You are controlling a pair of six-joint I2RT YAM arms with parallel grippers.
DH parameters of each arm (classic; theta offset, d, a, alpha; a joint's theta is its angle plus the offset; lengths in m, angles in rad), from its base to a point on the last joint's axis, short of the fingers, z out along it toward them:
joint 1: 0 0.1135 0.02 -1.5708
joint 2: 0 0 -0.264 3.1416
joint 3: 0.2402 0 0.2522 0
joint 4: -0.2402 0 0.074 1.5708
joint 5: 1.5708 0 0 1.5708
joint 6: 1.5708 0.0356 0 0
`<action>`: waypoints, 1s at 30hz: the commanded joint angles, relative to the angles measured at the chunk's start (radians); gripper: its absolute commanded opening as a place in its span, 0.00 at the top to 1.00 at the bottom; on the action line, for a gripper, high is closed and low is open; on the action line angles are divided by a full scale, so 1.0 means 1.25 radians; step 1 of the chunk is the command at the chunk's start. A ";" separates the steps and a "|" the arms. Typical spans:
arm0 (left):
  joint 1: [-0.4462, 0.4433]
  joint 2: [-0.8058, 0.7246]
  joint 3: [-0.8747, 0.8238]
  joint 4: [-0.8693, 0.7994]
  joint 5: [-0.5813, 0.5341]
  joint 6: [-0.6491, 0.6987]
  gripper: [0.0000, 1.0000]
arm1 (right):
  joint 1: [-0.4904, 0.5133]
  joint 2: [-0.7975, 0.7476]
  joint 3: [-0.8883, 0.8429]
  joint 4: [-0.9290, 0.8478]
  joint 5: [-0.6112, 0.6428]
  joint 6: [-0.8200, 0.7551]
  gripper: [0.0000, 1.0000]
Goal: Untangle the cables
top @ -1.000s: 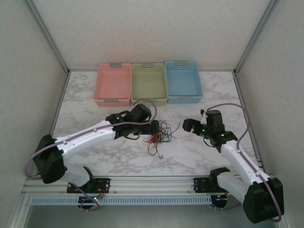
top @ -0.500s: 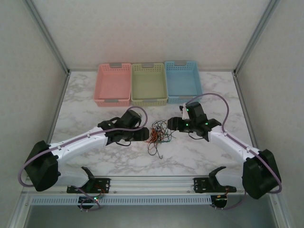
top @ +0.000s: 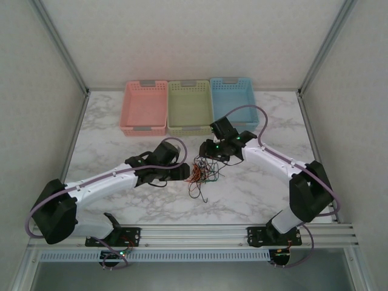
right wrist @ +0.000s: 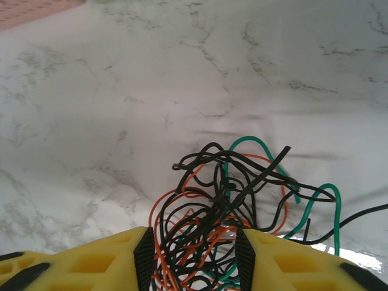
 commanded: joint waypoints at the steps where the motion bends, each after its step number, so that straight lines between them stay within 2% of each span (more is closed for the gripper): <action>1: 0.008 -0.026 -0.012 -0.006 0.002 0.000 0.43 | 0.008 0.020 0.030 -0.089 0.070 0.023 0.57; 11: 0.025 -0.038 -0.015 -0.021 0.008 0.010 0.43 | 0.010 0.105 0.078 -0.087 0.044 0.019 0.59; 16: 0.025 -0.041 -0.020 -0.026 0.006 0.010 0.43 | 0.010 0.122 0.077 -0.078 0.041 0.015 0.64; 20: 0.026 -0.045 -0.021 -0.033 0.005 0.015 0.42 | 0.011 0.119 0.069 -0.072 0.035 0.012 0.81; 24: 0.027 -0.041 -0.014 -0.027 0.027 0.022 0.42 | 0.013 0.064 0.063 -0.081 0.037 -0.010 1.00; 30: 0.027 -0.048 -0.013 0.005 0.059 0.037 0.41 | 0.015 -0.070 -0.031 0.014 -0.030 -0.095 1.00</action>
